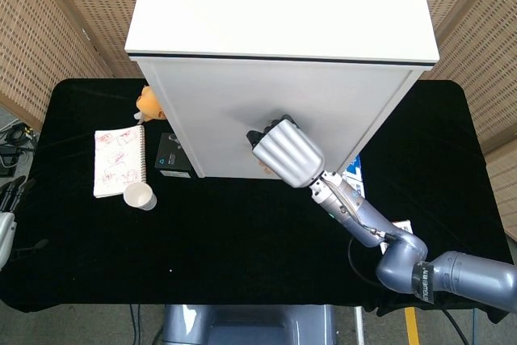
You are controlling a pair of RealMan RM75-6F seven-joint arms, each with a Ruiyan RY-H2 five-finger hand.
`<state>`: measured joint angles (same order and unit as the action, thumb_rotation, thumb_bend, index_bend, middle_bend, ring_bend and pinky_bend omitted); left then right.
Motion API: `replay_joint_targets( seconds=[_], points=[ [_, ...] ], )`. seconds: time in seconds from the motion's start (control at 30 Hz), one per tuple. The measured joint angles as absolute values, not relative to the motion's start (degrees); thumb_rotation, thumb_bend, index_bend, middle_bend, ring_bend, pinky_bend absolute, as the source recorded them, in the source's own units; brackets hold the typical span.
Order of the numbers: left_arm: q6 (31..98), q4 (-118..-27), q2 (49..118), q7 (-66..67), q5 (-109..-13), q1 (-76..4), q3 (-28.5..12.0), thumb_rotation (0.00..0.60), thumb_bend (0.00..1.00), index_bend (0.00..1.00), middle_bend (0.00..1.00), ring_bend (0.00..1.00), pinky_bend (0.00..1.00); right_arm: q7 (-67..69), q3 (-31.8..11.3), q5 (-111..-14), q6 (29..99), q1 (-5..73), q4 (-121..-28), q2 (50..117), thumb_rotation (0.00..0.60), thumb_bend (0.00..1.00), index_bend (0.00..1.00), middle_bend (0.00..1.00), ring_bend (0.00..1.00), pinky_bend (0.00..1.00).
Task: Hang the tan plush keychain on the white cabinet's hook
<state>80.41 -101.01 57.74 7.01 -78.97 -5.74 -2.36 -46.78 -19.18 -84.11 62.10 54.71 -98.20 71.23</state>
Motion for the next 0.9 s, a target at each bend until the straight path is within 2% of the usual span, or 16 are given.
replay_joint_targets(
  seconds=[0.13,0.2,0.27,0.37,0.9],
  points=[
    [80.5,-101.0,57.7,7.1,-79.0,-5.7,-2.3,0.6,0.0,0.0,0.0,0.0,0.0,-46.8,-19.3,-83.6,62.3,54.8,-98.1,71.3,0.6,0.6,0.71,0.93,0.9,1.0],
    [80.5,-101.0,57.7,7.1,-79.0,-5.7,-2.3,0.6,0.0,0.0,0.0,0.0,0.0,-47.0,-19.4,-83.4,62.5,54.9,-98.2,71.3,0.6,0.52,0.69,0.93,0.9,1.0],
    [80.5,-101.0,57.7,7.0,-79.0,-5.7,-2.4,0.6,0.0,0.0,0.0,0.0,0.0,-47.1,-19.4,-83.4,62.9,54.9,-98.2,71.2,0.6,0.37,0.68,0.93,0.9,1.0],
    [80.5,-100.9,57.8,7.1,-79.0,-5.7,-2.3,0.6,0.0,0.0,0.0,0.0,0.0,-47.4,-19.5,-83.9,64.0,54.8,-98.2,71.3,0.6,0.28,0.67,0.93,0.9,1.0],
    [80.6,-101.0,57.7,6.9,-79.3,-5.7,-2.2,0.6,0.0,0.0,0.0,0.0,0.0,-46.0,-20.6,-86.8,68.9,53.0,-102.0,67.6,0.6,0.27,0.69,0.93,0.9,1.0]
  ],
)
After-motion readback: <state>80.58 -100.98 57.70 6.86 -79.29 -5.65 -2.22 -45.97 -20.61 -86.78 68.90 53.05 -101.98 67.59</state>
